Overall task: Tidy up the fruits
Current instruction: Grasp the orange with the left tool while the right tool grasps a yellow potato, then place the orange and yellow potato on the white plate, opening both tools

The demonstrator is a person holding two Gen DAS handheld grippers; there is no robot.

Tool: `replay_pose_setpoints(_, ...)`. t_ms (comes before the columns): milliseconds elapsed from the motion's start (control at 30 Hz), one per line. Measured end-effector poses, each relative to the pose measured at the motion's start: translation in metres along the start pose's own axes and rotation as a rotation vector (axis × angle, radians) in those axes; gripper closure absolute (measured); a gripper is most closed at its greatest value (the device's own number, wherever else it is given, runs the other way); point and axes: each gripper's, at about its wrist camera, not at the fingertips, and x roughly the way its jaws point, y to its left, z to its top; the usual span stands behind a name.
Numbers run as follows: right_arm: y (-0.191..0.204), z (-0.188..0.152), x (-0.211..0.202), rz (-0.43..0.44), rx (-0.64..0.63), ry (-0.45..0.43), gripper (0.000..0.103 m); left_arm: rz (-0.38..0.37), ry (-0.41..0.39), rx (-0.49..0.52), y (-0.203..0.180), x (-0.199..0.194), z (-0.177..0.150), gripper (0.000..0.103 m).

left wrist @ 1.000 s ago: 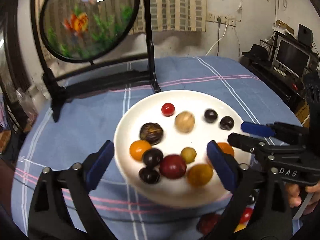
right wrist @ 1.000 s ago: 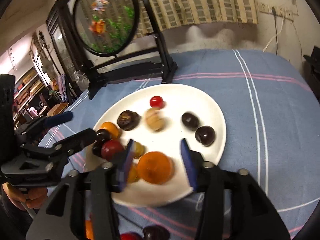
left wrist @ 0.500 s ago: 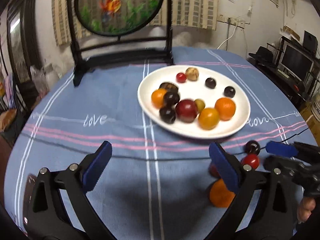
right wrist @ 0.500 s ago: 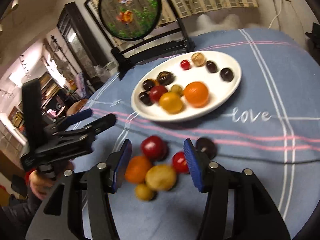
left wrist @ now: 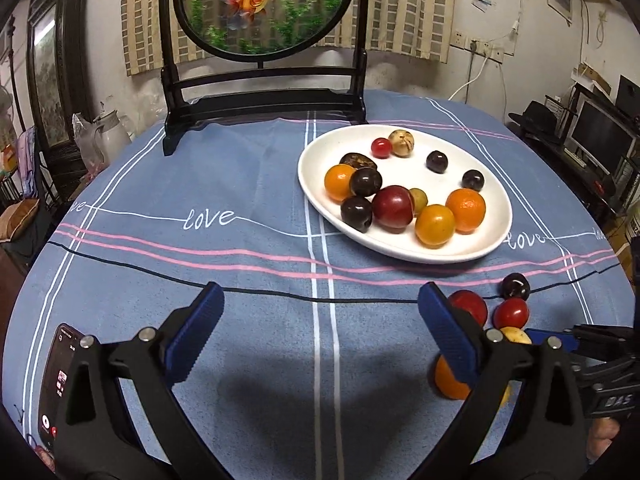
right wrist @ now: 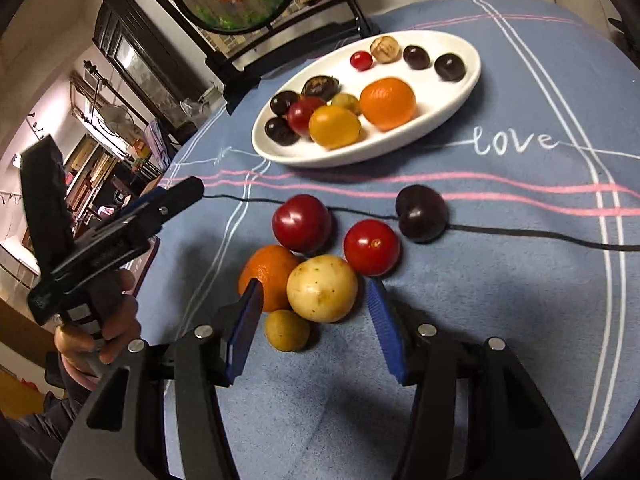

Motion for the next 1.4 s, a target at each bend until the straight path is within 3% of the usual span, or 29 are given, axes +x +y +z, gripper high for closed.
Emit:
replay_pose_setpoints(100, -0.003, 0.000, 0.003, 0.004, 0.003, -0.001, 0.063, -0.011, -0.002, 0.009, -0.002, -0.001, -0.001, 0.004)
replay_pose_setpoints(567, -0.001, 0.002, -0.014, 0.028, -0.006, -0.048, 0.065, -0.016, 0.033, 0.020, -0.004, 0.007, -0.005, 0.004)
replay_pose_setpoints(633, -0.002, 0.004, -0.022, 0.015, -0.009, -0.080, 0.065, -0.049, 0.049, 0.016, -0.006, 0.007, -0.006, 0.004)
replay_pose_setpoints(800, -0.007, 0.006, -0.034, -0.008, 0.002, -0.127, 0.065, -0.238, 0.131, 0.032, -0.023, 0.008, -0.015, 0.006)
replay_pose_setpoints(967, -0.008, 0.005, -0.030, -0.005, 0.002, -0.114, 0.065, -0.305, 0.211, 0.083, -0.048, 0.016, -0.030, 0.031)
replay_pose_setpoints(1400, -0.006, 0.004, -0.032, -0.016, 0.006, -0.117, 0.065, -0.353, 0.266, 0.065, -0.063, 0.032, -0.039, 0.053)
